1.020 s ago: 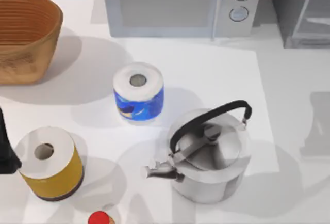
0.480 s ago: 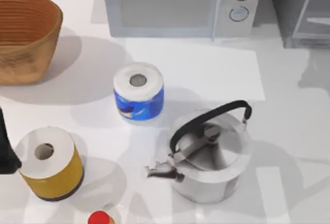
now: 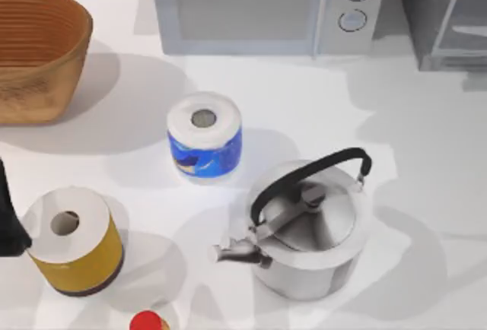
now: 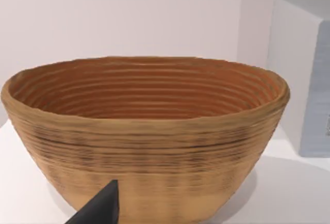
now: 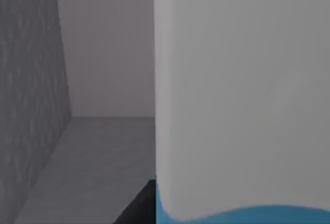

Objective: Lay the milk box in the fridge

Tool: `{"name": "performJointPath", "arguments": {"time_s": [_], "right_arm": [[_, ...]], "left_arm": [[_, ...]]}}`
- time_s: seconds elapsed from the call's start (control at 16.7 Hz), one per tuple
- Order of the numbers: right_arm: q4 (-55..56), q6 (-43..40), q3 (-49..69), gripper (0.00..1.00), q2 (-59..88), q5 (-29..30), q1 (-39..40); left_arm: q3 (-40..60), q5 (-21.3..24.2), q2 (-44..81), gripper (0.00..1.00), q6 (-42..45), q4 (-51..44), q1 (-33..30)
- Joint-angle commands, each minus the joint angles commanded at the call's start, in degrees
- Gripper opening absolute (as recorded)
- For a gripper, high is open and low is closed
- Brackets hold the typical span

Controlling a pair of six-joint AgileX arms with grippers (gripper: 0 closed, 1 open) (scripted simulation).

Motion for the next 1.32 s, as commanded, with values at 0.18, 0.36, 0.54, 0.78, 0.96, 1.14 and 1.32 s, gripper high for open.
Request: {"name": "performJointPath", "arguments": {"time_s": [0.18, 0.36, 0.54, 0.78, 0.96, 1.14, 1.32], "right_arm": [[4.8, 0.1, 3.9, 0.0, 8.2, -1.1, -1.1], [6.5, 0.1, 5.3, 0.0, 10.8, -1.4, -1.5], [6.5, 0.1, 5.3, 0.0, 10.8, -1.4, -1.5], [5.3, 0.2, 7.4, 0.0, 11.4, -1.3, -0.9], [1.2, 0.2, 15.0, 0.0, 14.8, -0.7, -0.2], [-4.7, 0.1, 26.1, 0.0, 19.2, 0.3, 0.6], [-10.6, 0.0, 36.1, 0.0, 23.2, 1.3, 1.4]], "left_arm": [[0.0, 0.0, 0.0, 1.0, 0.0, 0.0, 0.0], [0.0, 0.0, 0.0, 1.0, 0.0, 0.0, 0.0], [0.0, 0.0, 0.0, 1.0, 0.0, 0.0, 0.0], [0.0, 0.0, 0.0, 1.0, 0.0, 0.0, 0.0], [0.0, 0.0, 0.0, 1.0, 0.0, 0.0, 0.0], [0.0, 0.0, 0.0, 1.0, 0.0, 0.0, 0.0], [0.0, 0.0, 0.0, 1.0, 0.0, 0.0, 0.0]]}}
